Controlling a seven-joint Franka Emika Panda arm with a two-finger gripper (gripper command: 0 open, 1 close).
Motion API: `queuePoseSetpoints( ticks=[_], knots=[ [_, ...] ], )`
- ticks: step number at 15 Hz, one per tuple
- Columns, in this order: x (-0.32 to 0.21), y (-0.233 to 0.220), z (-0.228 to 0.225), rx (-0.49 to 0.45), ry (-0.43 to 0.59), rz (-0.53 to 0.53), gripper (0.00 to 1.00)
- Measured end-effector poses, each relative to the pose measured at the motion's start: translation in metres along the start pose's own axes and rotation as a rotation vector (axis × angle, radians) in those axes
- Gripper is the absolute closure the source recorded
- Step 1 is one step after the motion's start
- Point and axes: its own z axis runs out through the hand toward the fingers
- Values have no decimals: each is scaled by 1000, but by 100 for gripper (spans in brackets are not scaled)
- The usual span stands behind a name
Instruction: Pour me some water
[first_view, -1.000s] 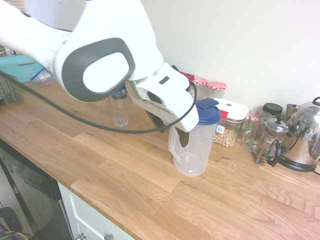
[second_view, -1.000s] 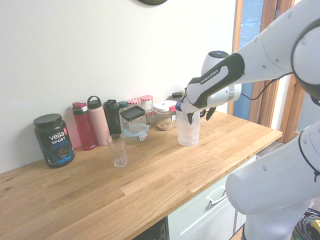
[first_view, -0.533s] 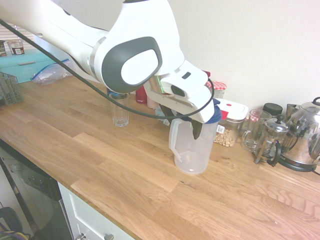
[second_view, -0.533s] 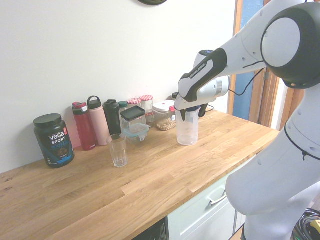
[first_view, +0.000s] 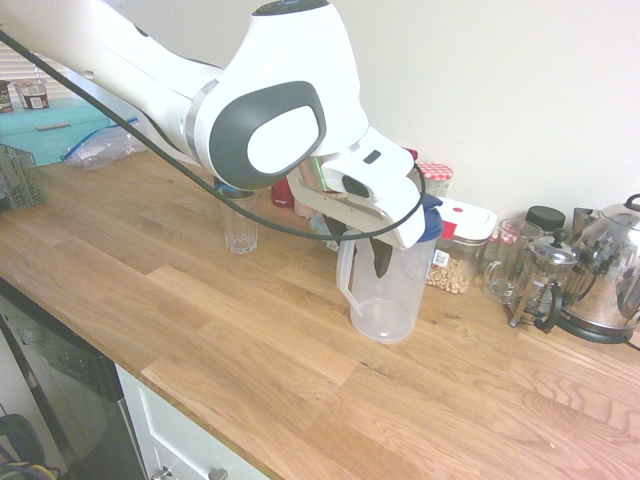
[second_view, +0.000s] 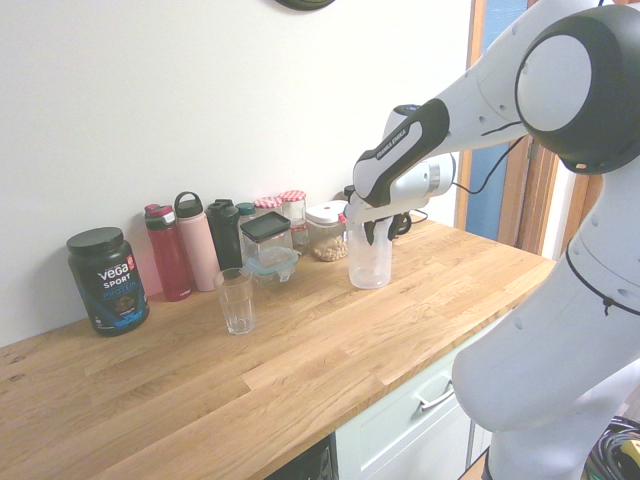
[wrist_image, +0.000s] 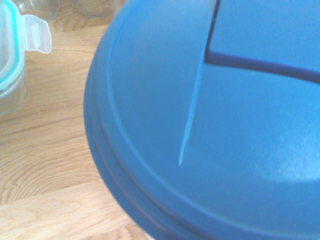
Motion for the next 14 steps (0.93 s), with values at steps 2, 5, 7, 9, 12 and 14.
queuePoseSetpoints(
  ticks=[2, 5, 7, 9, 12, 14],
  knots=[
    [-1, 0, 0, 0, -1, -1, 100],
    [-1, 0, 0, -1, -2, -2, 100],
    [-2, 1, -1, -1, -2, -4, 100],
    [-6, 3, -2, -2, -2, -7, 100],
    [-8, 4, -4, -4, -4, -10, 100],
    [-9, 6, -12, -8, -17, -21, 100]
  ],
)
